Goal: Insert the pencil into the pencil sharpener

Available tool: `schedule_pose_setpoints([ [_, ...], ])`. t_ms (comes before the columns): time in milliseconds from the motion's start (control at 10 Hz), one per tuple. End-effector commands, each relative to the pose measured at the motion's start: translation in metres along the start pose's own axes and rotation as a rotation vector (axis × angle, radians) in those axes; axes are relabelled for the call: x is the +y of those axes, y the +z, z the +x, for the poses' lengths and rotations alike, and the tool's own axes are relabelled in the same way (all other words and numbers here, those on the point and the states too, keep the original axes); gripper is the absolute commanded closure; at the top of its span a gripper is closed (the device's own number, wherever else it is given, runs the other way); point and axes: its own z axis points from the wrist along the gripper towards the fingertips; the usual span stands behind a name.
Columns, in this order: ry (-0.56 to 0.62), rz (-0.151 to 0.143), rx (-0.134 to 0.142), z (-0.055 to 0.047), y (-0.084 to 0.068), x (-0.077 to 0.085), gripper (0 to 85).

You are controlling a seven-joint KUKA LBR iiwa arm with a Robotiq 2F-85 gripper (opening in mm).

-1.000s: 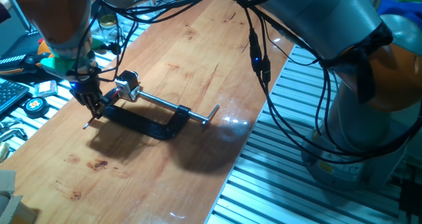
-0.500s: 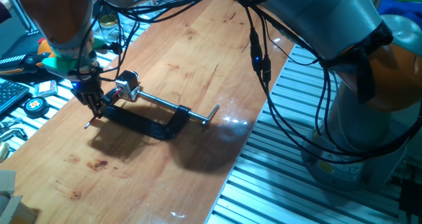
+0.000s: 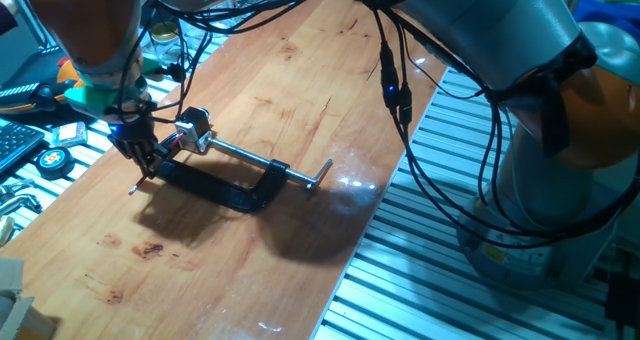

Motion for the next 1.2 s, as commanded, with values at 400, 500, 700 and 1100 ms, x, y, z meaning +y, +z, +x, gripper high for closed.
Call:
schedule_pose_setpoints([
  [400, -0.003, -0.002, 0.003, -0.0043, 0.0016, -0.0005, 85.0],
  [500, -0.001, -0.002, 0.003, -0.0052, 0.0015, -0.001, 85.0],
  [700, -0.001, -0.002, 0.003, -0.0072, 0.0021, -0.0019, 85.0],
  [1100, -0.001, 0.0, 0.005, -0.0092, 0.0027, -0.003, 85.0],
])
